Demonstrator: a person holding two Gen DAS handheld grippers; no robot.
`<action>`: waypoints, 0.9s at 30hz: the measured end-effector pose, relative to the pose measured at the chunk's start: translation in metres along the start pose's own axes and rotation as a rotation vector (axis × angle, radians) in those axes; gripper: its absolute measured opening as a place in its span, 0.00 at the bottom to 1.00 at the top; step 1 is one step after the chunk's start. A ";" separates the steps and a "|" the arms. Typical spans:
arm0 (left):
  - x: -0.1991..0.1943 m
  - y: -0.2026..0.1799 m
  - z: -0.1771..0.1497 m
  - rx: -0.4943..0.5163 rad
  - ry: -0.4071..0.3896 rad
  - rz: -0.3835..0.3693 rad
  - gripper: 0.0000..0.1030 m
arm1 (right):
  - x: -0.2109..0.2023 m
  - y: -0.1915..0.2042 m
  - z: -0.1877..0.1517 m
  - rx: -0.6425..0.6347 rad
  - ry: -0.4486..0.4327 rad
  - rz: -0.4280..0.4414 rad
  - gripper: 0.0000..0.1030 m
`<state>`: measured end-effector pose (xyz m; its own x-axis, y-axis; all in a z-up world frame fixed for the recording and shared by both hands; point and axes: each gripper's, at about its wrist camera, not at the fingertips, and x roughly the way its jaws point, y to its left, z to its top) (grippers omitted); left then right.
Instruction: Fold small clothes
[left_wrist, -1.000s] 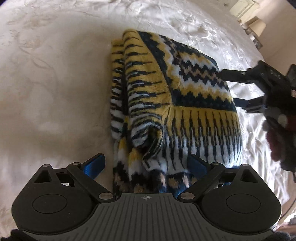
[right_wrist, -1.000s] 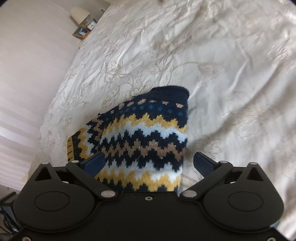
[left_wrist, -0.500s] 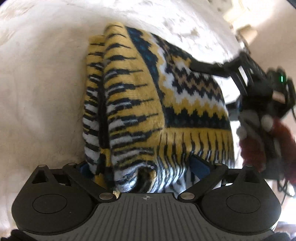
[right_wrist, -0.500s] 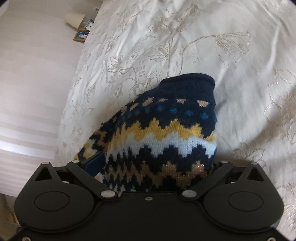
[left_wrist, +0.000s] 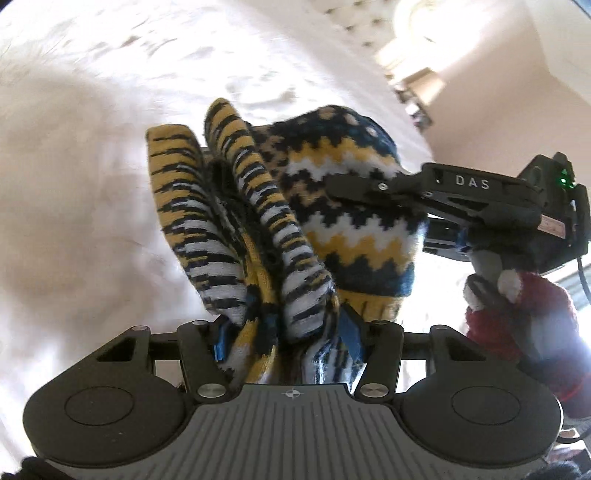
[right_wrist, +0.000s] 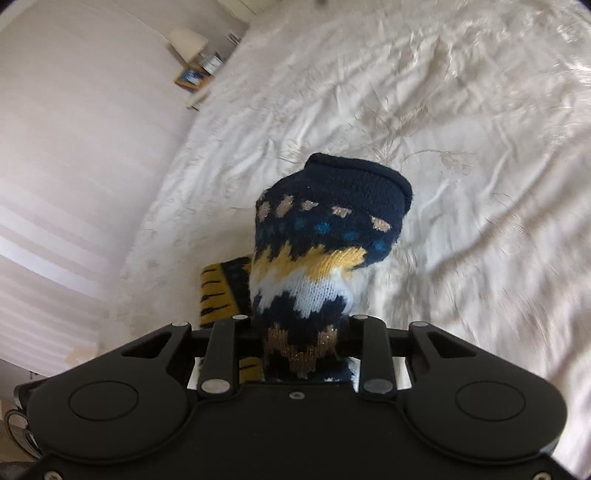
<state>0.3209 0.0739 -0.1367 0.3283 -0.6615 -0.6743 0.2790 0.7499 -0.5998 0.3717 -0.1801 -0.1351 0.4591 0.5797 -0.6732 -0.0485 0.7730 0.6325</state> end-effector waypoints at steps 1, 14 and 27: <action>-0.004 -0.009 -0.008 0.003 -0.005 -0.005 0.51 | -0.012 0.001 -0.005 0.005 -0.007 0.005 0.39; 0.000 -0.077 -0.127 -0.059 0.027 0.056 0.51 | -0.097 -0.037 -0.091 -0.027 0.065 0.030 0.44; -0.032 -0.059 -0.159 -0.111 -0.080 0.515 0.61 | -0.153 -0.116 -0.114 -0.062 -0.111 -0.299 0.88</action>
<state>0.1500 0.0493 -0.1484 0.4665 -0.2018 -0.8612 -0.0324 0.9691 -0.2447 0.2057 -0.3291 -0.1497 0.5550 0.2959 -0.7774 0.0503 0.9210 0.3864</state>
